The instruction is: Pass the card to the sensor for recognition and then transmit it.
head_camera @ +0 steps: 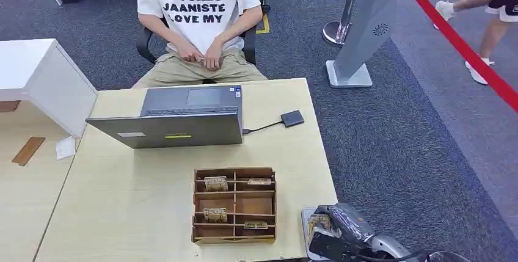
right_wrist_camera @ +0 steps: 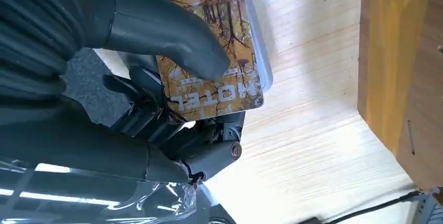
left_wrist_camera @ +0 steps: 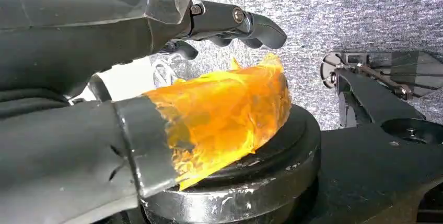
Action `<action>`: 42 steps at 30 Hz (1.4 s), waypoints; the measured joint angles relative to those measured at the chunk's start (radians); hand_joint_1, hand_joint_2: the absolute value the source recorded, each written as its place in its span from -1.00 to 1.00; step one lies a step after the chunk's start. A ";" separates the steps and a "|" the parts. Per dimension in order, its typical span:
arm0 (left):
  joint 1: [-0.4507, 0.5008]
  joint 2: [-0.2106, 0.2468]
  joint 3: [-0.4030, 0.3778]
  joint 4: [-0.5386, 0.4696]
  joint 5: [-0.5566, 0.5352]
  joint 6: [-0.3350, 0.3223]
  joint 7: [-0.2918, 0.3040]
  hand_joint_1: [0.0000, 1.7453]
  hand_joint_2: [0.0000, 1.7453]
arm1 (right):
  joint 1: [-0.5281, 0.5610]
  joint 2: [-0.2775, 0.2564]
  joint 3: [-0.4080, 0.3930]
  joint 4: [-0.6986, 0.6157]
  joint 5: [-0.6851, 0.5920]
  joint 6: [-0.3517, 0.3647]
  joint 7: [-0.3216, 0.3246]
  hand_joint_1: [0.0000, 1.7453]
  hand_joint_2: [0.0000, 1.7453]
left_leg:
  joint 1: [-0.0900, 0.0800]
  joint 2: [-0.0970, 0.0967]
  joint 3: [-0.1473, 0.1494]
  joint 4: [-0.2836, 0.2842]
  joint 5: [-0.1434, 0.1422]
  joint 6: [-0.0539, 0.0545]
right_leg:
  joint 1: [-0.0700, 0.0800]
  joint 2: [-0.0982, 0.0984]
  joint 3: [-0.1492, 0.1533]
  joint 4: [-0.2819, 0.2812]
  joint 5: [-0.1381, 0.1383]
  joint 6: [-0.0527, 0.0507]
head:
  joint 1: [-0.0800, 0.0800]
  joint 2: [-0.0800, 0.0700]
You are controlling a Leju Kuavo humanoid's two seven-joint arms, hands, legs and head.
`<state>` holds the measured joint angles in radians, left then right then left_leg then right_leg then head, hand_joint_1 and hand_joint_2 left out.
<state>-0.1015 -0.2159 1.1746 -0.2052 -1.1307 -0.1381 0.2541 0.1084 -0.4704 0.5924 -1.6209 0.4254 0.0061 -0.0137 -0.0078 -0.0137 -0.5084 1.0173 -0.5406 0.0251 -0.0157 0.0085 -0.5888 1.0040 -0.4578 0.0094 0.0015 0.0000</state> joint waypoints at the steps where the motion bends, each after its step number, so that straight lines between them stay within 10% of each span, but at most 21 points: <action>1: 0.000 0.000 0.000 0.000 0.000 0.000 0.000 -1.00 -1.00 | -0.001 0.000 0.001 0.000 0.002 -0.002 0.001 1.00 1.00 | 0.000 0.000 0.000 0.000 0.000 0.000 | 0.000 0.000 0.000 0.000 0.000 0.000 | 0.000 0.000; 42: 0.000 0.000 0.000 0.000 -0.002 0.000 0.003 -1.00 -1.00 | -0.003 0.000 0.015 0.009 0.026 -0.023 0.025 1.00 1.00 | 0.000 0.000 0.000 0.000 0.000 0.000 | 0.000 0.000 0.000 0.000 0.000 0.000 | 0.000 0.000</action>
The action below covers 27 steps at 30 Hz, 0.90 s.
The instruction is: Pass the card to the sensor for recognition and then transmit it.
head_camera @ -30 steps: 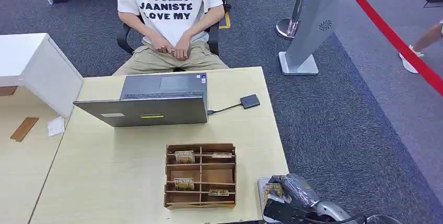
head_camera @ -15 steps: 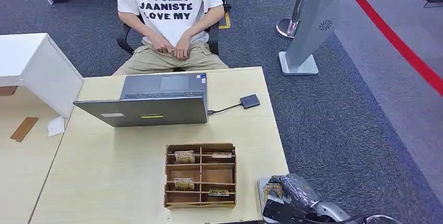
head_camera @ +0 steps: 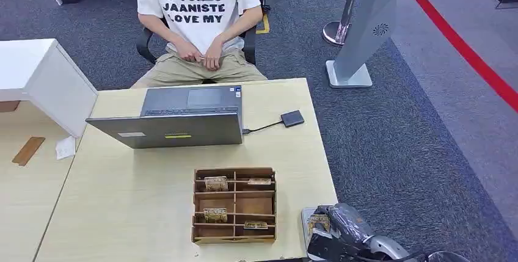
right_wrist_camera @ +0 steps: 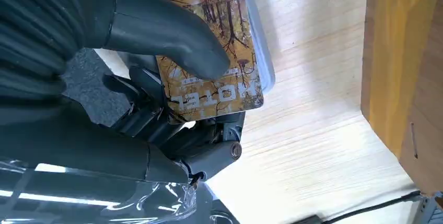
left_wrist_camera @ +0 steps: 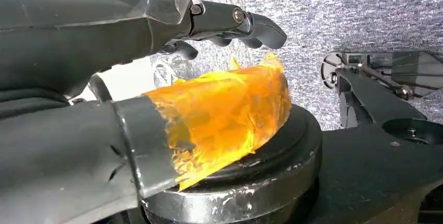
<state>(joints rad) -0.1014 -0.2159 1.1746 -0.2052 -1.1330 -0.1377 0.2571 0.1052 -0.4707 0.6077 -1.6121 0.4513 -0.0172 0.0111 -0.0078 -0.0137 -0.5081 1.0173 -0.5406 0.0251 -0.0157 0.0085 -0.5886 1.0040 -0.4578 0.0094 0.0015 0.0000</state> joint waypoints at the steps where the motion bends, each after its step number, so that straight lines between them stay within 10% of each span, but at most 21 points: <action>1: 0.000 0.000 0.000 0.000 0.000 0.000 0.000 -1.00 -1.00 | 0.000 0.000 0.000 0.000 0.000 0.000 0.001 1.00 1.00 | 0.000 0.000 0.000 0.000 0.000 0.000 | 0.000 0.000 0.000 0.000 0.000 0.000 | 0.000 0.000; 27: 0.000 0.000 0.000 0.000 -0.001 0.000 0.014 -1.00 -1.00 | 0.000 0.000 0.003 0.003 0.006 -0.003 0.014 1.00 1.00 | 0.000 0.000 0.001 0.000 0.000 0.000 | 0.000 0.000 0.001 0.000 0.000 0.000 | 0.000 0.000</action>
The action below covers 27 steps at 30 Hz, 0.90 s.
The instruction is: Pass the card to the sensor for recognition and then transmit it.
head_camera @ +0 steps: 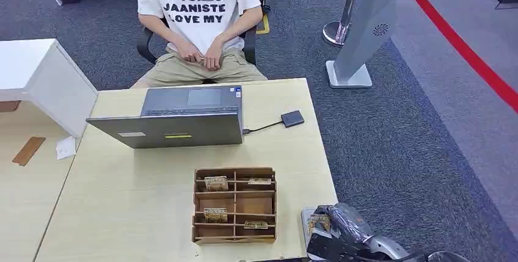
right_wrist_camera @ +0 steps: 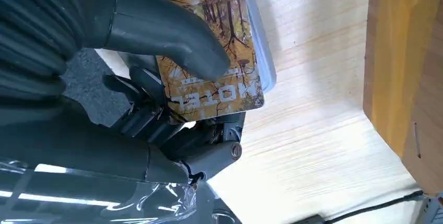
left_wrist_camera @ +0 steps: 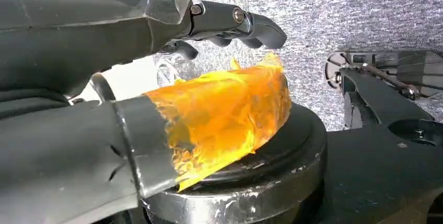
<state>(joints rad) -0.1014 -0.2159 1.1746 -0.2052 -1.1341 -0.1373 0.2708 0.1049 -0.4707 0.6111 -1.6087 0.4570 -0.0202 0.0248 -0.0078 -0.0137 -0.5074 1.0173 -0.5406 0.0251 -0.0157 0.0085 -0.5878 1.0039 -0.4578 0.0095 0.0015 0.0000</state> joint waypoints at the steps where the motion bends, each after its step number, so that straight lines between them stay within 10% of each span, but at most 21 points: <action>1: 0.000 0.000 0.000 0.000 0.000 0.000 0.000 -1.00 -1.00 | 0.000 0.000 0.000 0.000 0.000 0.000 0.000 1.00 1.00 | 0.000 0.000 0.000 0.000 0.000 0.000 | 0.000 0.000 0.000 0.000 0.000 0.000 | 0.000 0.000; 27: 0.000 0.000 0.000 0.000 0.000 0.005 -0.005 -1.00 -1.00 | 0.000 0.000 0.004 0.000 0.004 -0.005 0.006 1.00 1.00 | 0.000 0.000 0.000 0.000 0.000 0.000 | 0.000 0.000 0.000 0.000 0.000 0.000 | 0.000 0.000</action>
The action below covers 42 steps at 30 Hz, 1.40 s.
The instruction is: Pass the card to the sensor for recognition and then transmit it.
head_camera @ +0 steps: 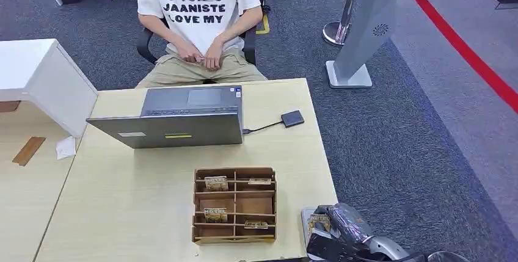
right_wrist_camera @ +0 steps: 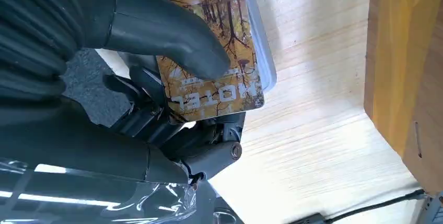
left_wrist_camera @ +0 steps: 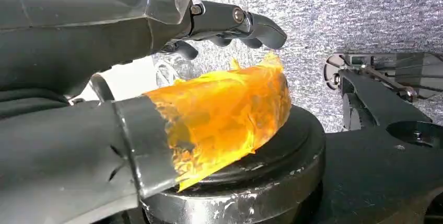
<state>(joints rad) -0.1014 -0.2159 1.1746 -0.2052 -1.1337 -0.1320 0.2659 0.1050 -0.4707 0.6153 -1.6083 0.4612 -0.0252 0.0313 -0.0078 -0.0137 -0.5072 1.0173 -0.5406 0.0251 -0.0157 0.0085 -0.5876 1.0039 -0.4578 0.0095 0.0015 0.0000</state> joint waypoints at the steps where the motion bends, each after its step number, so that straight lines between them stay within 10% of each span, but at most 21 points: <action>1: 0.000 0.000 0.000 0.000 0.000 0.000 0.000 -1.00 -1.00 | 0.000 0.000 0.000 0.000 0.000 0.000 0.000 1.00 1.00 | 0.000 0.000 0.000 0.000 0.000 0.000 | 0.000 0.000 0.000 0.000 0.000 0.000 | 0.000 0.000; 42: 0.000 0.000 0.000 0.000 0.000 0.003 -0.003 -1.00 -1.00 | 0.002 0.000 0.001 0.000 0.002 -0.013 0.002 1.00 1.00 | 0.000 0.000 0.000 0.000 0.000 0.000 | 0.000 0.000 0.000 0.000 0.000 0.000 | 0.000 0.000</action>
<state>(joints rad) -0.1014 -0.2159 1.1746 -0.2052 -1.1337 -0.1289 0.2625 0.1066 -0.4707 0.6165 -1.6083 0.4627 -0.0385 0.0336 -0.0078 -0.0137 -0.5071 1.0173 -0.5406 0.0251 -0.0157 0.0085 -0.5876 1.0039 -0.4578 0.0095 0.0015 0.0000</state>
